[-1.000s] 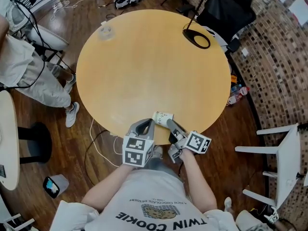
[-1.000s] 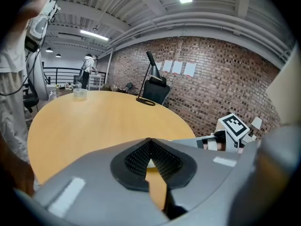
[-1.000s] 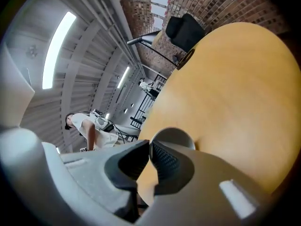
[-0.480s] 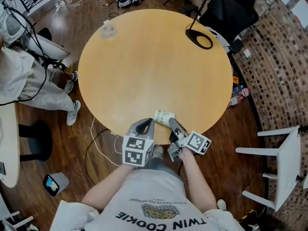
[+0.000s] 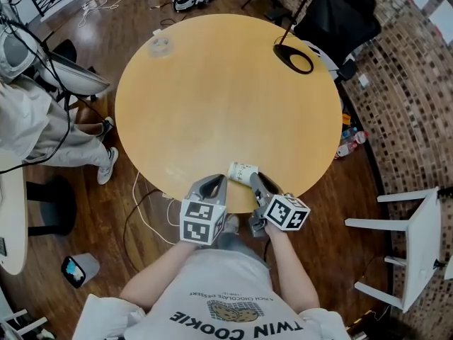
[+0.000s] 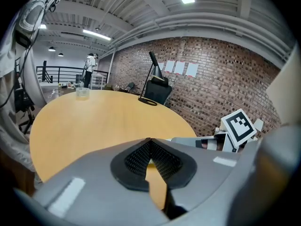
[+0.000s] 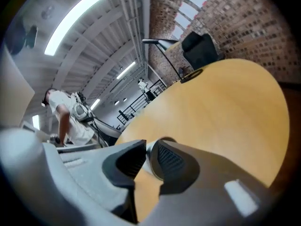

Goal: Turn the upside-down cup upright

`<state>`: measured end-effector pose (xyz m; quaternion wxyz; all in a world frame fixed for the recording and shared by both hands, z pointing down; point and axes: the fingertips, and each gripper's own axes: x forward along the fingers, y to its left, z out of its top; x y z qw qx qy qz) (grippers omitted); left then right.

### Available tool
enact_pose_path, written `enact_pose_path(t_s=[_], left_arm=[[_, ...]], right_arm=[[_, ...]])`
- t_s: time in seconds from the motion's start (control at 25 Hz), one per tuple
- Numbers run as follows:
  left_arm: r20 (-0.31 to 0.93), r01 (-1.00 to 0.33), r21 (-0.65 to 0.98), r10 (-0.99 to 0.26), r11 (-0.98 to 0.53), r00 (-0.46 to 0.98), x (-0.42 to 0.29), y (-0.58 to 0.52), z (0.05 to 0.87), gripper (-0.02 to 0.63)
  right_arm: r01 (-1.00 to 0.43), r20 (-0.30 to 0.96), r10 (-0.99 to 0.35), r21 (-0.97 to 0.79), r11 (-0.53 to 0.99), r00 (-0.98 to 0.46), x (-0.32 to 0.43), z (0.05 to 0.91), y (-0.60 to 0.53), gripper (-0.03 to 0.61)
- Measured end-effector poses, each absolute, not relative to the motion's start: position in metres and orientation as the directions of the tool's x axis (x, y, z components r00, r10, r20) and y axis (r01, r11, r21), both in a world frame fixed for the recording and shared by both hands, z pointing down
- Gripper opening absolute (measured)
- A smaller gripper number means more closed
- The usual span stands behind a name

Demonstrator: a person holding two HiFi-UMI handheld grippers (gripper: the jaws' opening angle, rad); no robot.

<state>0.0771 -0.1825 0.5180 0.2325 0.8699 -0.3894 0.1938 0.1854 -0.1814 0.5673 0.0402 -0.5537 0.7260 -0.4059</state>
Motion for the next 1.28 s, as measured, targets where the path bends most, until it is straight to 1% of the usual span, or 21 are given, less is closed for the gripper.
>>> enact_pose_path(t_s=[0.12, 0.24, 0.32, 0.44, 0.52, 0.56, 0.64, 0.68, 0.72, 0.8, 0.84, 1.0, 1.16, 1.28], left_arm=[[0.516, -0.767, 0.253, -0.588, -0.59, 0.623, 0.076, -0.183, 0.519, 0.003], [0.514, -0.767, 0.248, -0.591, -0.591, 0.622, 0.077, -0.182, 0.519, 0.003], [0.513, -0.767, 0.252, -0.591, -0.59, 0.623, 0.077, -0.181, 0.518, 0.003], [0.512, -0.767, 0.257, -0.59, -0.587, 0.624, 0.078, -0.182, 0.517, 0.003], [0.511, -0.768, 0.262, -0.591, -0.585, 0.624, 0.078, -0.183, 0.516, 0.003], [0.509, -0.769, 0.264, -0.593, -0.582, 0.624, 0.077, -0.184, 0.516, 0.003], [0.508, -0.773, 0.269, -0.597, -0.575, 0.621, 0.075, -0.185, 0.516, 0.003], [0.508, -0.775, 0.273, -0.599, -0.57, 0.619, 0.074, -0.185, 0.516, 0.003], [0.507, -0.777, 0.276, -0.602, -0.565, 0.617, 0.072, -0.185, 0.517, 0.003], [0.504, -0.783, 0.28, -0.608, -0.556, 0.613, 0.068, -0.186, 0.518, 0.003], [0.503, -0.785, 0.282, -0.612, -0.551, 0.61, 0.066, -0.186, 0.519, 0.003], [0.501, -0.798, 0.287, -0.628, -0.529, 0.596, 0.056, -0.188, 0.519, 0.003], [0.498, -0.814, 0.294, -0.647, -0.502, 0.578, 0.043, -0.194, 0.518, 0.003], [0.498, -0.825, 0.297, -0.659, -0.481, 0.563, 0.034, -0.196, 0.516, 0.003]], right_arm=[[-0.882, 0.45, -0.824, -0.455, 0.122, -0.346, 0.182, 0.565, -0.182, 0.077], [-0.941, 0.489, -0.817, -0.284, 0.184, -0.307, 0.18, 0.56, -0.182, 0.089], [-0.955, 0.508, -0.81, -0.204, 0.216, -0.292, 0.179, 0.558, -0.183, 0.097], [-0.955, 0.528, -0.796, -0.138, 0.262, -0.295, 0.176, 0.555, -0.186, 0.098], [-0.939, 0.544, -0.776, -0.069, 0.338, -0.319, 0.171, 0.551, -0.187, 0.098], [-0.915, 0.562, -0.754, -0.009, 0.404, -0.339, 0.166, 0.55, -0.187, 0.098], [-0.809, 0.634, -0.68, 0.141, 0.57, -0.368, 0.154, 0.552, -0.183, 0.098], [-0.732, 0.679, -0.636, 0.21, 0.647, -0.367, 0.15, 0.555, -0.181, 0.1], [-0.652, 0.721, -0.594, 0.262, 0.711, -0.358, 0.147, 0.559, -0.18, 0.115], [-0.52, 0.78, -0.527, 0.312, 0.795, -0.337, 0.141, 0.567, -0.181, 0.192], [-0.47, 0.798, -0.505, 0.325, 0.821, -0.329, 0.139, 0.569, -0.183, 0.203], [-0.288, 0.854, -0.431, 0.351, 0.891, -0.292, 0.128, 0.577, -0.191, 0.21], [-0.1, 0.915, -0.334, 0.319, 0.943, -0.227, 0.118, 0.593, -0.199, 0.284], [0.02, 0.943, -0.284, 0.291, 0.956, -0.176, 0.108, 0.602, -0.208, 0.302]])
